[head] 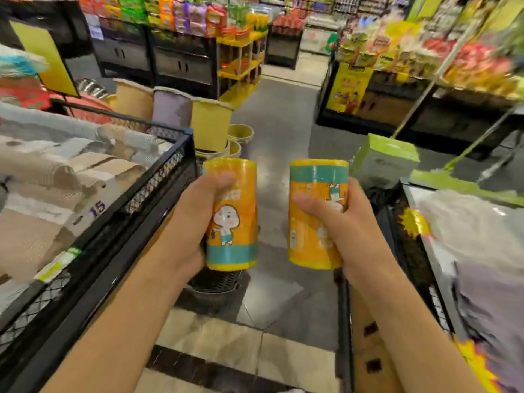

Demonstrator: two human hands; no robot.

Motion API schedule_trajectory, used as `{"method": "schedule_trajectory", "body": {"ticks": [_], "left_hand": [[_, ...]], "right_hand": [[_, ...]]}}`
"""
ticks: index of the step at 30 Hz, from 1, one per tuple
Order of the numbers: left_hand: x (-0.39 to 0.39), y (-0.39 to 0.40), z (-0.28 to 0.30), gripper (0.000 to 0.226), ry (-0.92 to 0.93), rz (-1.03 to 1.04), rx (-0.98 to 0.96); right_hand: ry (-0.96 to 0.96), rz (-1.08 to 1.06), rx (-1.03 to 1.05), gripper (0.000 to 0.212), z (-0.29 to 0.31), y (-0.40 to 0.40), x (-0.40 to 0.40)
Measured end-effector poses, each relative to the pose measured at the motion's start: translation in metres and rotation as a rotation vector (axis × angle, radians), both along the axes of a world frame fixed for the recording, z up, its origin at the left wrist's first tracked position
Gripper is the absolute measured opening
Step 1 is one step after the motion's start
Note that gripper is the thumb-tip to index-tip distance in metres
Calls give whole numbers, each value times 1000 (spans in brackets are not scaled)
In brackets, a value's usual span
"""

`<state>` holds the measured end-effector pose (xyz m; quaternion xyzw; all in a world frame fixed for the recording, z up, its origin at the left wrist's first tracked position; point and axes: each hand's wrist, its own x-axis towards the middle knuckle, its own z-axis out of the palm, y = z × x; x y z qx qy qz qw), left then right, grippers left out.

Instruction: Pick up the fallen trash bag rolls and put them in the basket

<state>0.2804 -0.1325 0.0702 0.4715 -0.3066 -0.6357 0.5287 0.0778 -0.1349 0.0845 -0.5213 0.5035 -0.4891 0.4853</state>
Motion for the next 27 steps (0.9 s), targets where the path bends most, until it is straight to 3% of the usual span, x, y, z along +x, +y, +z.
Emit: {"method": "schedule_trajectory", "body": {"ticks": [7, 11, 14, 20, 23, 27], "left_hand": [[-55, -91, -19, 73, -4, -75, -46], [-84, -137, -22, 62, 17, -102, -68], [-107, -171, -17, 45, -13, -21, -56], [-131, -228, -14, 56, -85, 161, -40], [-127, -249, -20, 50, -88, 259, -11], [-103, -271, -24, 37, -89, 435, -16]], "right_hand": [[-17, -82, 0, 53, -11, -69, -51], [-12, -43, 5, 65, -23, -126, -75], [-34, 14, 34, 67, -30, -172, -97], [-34, 182, 72, 50, -36, -255, -121], [-31, 265, 99, 43, -40, -292, -115], [5, 392, 142, 58, -45, -343, -86]]}}
